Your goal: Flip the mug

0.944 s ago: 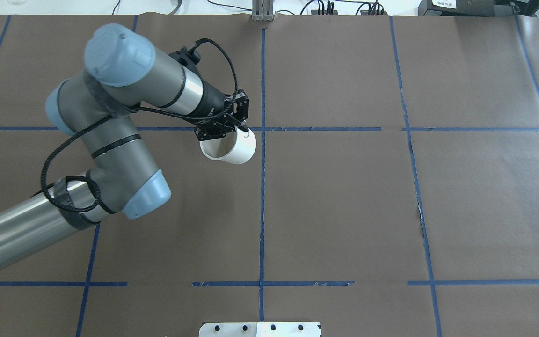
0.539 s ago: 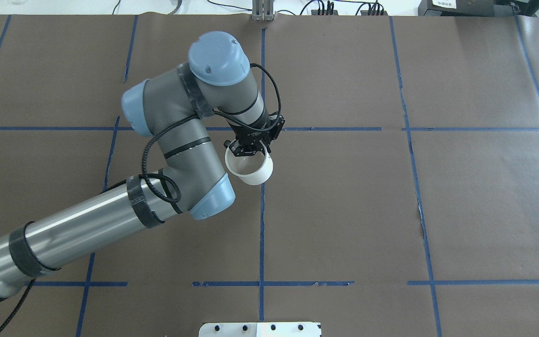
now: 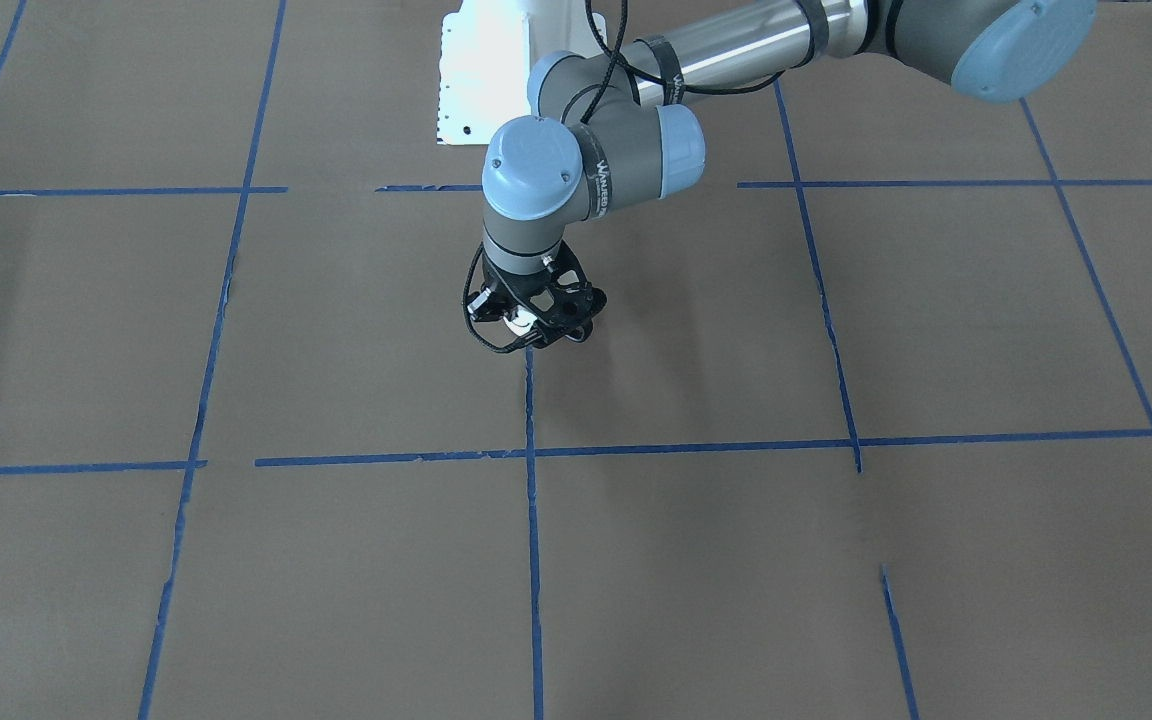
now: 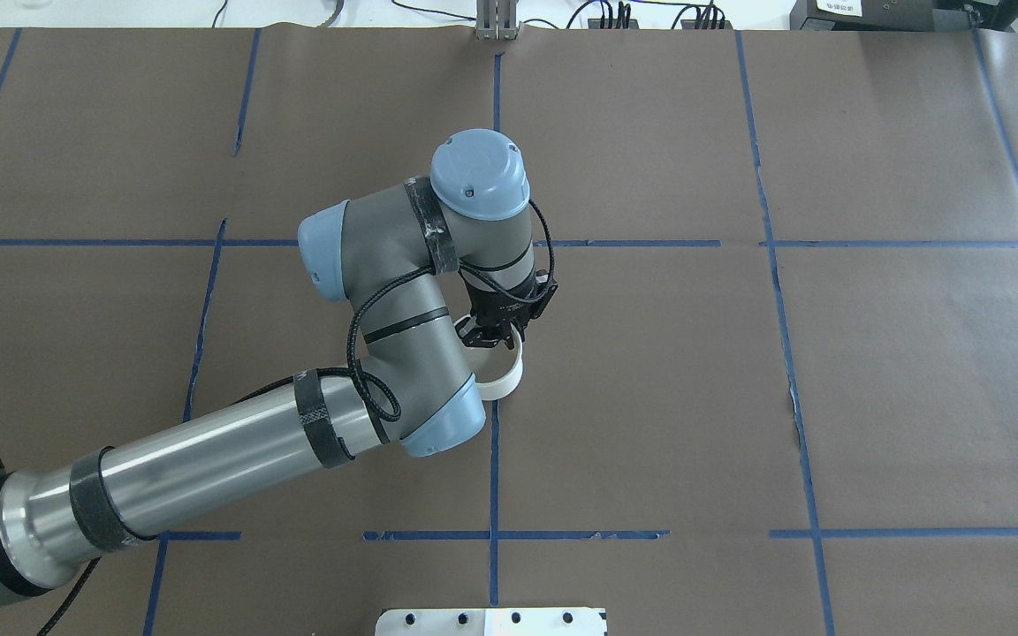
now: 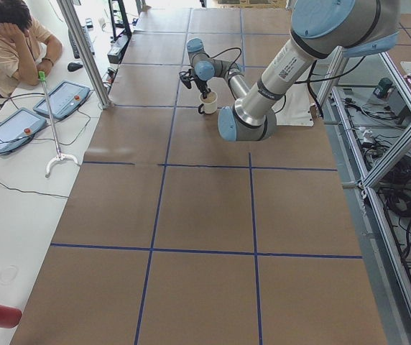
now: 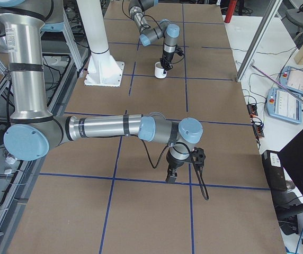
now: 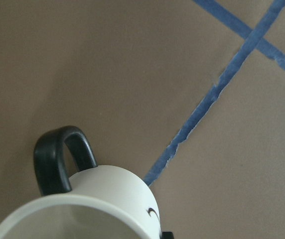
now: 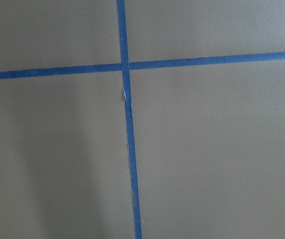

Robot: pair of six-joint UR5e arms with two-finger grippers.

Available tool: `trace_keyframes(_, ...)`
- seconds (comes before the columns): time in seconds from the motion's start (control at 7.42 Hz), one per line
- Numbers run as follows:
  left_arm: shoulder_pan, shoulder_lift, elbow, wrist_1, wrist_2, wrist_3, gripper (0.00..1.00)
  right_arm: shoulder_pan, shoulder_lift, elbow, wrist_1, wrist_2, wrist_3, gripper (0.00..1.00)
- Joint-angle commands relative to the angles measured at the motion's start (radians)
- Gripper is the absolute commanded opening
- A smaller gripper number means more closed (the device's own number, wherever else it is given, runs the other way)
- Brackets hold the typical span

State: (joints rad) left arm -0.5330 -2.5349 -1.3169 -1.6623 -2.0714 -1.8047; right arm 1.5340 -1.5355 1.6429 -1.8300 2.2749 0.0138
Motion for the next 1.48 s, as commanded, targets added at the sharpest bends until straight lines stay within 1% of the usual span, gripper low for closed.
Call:
trace_keyframes(0.0, -0.007, 0.008, -0.089, 0.039, 0.017, 0.001, 1.0, 0.0, 0.0, 0.0, 0.0, 0.0, -0.002, 1.0)
trace_keyframes(0.13, -0.053, 0.028, -0.195, 0.129, 0.013, 0.025, 1.0, 0.0, 0.0, 0.0, 0.0, 0.0, 0.0, 1.0)
trace_keyframes(0.27, -0.085, 0.121, -0.363, 0.183, 0.01, 0.107, 1.0, 0.0, 0.0, 0.0, 0.0, 0.0, 0.0, 1.0)
trace_keyframes(0.4, -0.138, 0.268, -0.512, 0.191, 0.01, 0.268, 1.0, 0.0, 0.0, 0.0, 0.0, 0.0, 0.0, 1.0)
trace_keyframes(0.54, -0.222, 0.406, -0.588, 0.19, 0.008, 0.509, 1.0, 0.0, 0.0, 0.0, 0.0, 0.0, 0.0, 1.0)
trace_keyframes(0.67, -0.316, 0.532, -0.619, 0.188, 0.002, 0.771, 1.0, 0.0, 0.0, 0.0, 0.0, 0.0, 0.0, 1.0)
trace_keyframes(0.81, -0.416, 0.641, -0.627, 0.184, -0.031, 1.003, 1.0, 0.0, 0.0, 0.0, 0.0, 0.0, 0.0, 1.0)
trace_keyframes(0.94, -0.547, 0.759, -0.627, 0.179, -0.059, 1.274, 1.0, 0.0, 0.0, 0.0, 0.0, 0.0, 0.0, 1.0)
trace_keyframes(1.08, -0.702, 0.88, -0.61, 0.177, -0.061, 1.57, 1.0, 0.0, 0.0, 0.0, 0.0, 0.0, 0.0, 1.0)
trace_keyframes(1.21, -0.855, 0.939, -0.537, 0.176, -0.061, 1.827, 1.0, 0.0, 0.0, 0.0, 0.0, 0.0, 0.0, 1.0)
trace_keyframes(1.35, -0.974, 0.947, -0.459, 0.173, -0.073, 1.993, 1.0, 0.0, 0.0, 0.0, 0.0, 0.0, 0.0, 1.0)
